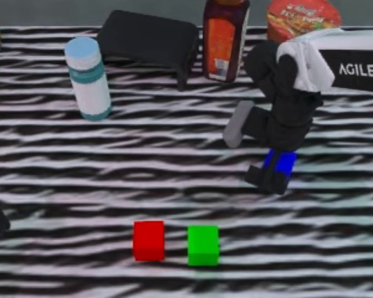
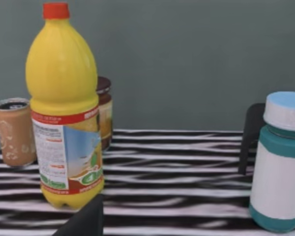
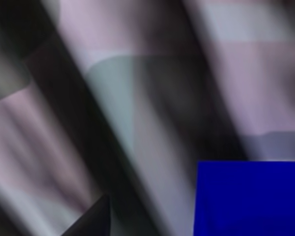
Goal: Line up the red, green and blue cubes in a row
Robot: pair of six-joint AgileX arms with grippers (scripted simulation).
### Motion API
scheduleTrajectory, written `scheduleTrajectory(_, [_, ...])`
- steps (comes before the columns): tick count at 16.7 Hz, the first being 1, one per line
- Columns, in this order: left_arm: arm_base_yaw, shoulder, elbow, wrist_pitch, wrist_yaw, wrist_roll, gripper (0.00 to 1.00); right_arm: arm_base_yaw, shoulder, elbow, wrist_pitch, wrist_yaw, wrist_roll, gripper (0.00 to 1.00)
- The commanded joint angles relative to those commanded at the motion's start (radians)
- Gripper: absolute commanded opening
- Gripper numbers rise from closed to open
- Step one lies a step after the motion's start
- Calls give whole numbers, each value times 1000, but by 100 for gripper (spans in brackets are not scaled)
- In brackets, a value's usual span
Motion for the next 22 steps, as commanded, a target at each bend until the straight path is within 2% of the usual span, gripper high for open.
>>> scheduleTrajectory(10, [0,0,0,0,0,0,100,0,0,0,0,0,0,2])
scheduleTrajectory(18, [0,0,0,0,0,0,100,0,0,0,0,0,0,0])
scheduleTrajectory(19, [0,0,0,0,0,0,100,3,-33,4,-20,-13,13,0])
scheduleTrajectory(22, [0,0,0,0,0,0,100,5,-45,38,-62,-14,11,0])
